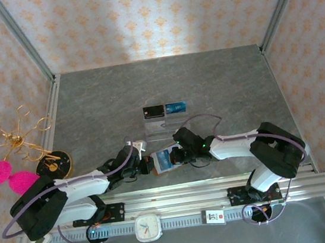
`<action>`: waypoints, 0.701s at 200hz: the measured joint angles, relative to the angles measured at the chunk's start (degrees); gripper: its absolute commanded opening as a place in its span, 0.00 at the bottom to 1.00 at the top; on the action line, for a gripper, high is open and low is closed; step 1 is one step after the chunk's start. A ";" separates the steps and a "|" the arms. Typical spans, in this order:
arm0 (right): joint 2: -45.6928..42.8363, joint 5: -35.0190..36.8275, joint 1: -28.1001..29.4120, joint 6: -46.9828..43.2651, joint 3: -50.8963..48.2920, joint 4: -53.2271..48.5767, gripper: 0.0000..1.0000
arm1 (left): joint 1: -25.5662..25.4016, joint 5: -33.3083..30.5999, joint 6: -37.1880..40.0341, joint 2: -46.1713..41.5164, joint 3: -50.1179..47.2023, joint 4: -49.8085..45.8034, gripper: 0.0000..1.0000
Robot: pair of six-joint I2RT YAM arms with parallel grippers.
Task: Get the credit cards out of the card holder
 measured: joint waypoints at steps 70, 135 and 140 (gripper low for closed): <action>-0.07 -0.11 -0.09 -0.24 0.00 -0.04 0.10 | -3.69 -0.09 0.61 5.57 3.30 0.07 0.00; -2.97 2.08 -0.31 -2.43 1.27 -3.82 0.18 | -3.54 -0.13 0.59 6.60 3.39 1.81 0.00; -3.21 2.21 -0.44 -2.67 1.55 -4.20 0.18 | -3.54 -0.26 0.59 6.01 3.39 1.18 0.00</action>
